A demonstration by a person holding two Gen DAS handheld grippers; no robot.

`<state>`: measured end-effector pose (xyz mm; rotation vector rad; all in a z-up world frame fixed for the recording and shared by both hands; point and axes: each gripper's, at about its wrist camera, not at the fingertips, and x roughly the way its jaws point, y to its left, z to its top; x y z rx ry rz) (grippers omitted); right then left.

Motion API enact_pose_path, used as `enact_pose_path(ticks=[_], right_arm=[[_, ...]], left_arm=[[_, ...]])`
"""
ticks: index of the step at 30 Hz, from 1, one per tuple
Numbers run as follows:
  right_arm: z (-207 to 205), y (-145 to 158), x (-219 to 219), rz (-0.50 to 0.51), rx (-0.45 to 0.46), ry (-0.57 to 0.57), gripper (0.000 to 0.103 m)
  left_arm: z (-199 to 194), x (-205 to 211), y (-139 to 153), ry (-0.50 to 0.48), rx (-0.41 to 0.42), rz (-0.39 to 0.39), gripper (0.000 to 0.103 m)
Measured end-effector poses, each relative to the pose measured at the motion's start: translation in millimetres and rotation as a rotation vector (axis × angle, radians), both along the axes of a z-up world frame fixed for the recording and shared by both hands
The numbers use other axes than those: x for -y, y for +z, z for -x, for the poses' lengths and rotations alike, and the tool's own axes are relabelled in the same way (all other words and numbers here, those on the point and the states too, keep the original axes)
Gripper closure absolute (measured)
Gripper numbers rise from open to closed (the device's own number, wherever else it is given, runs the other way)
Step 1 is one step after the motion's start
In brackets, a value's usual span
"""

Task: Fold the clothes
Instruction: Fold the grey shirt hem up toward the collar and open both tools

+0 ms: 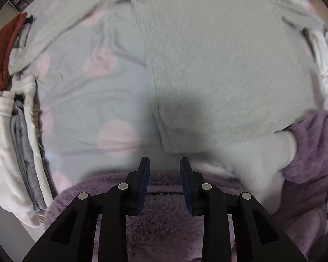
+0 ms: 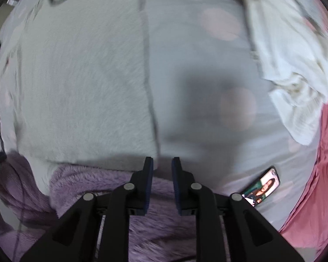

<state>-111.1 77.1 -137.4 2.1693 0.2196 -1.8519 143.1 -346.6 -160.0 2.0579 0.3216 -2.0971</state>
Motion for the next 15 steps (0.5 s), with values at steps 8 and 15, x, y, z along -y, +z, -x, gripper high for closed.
enact_pose_path(ticks=[8,15], right_arm=[[77.3,67.8,-81.0,0.056,-0.276,-0.233,0.086],[147.7,93.2,-101.5,0.046,-0.509,-0.351,0.066]], left_arm=[[63.5,27.2,69.8,0.090,-0.270,0.112,0.073],[127.8,72.4,78.4,0.216,-0.530,0.316,0.073]])
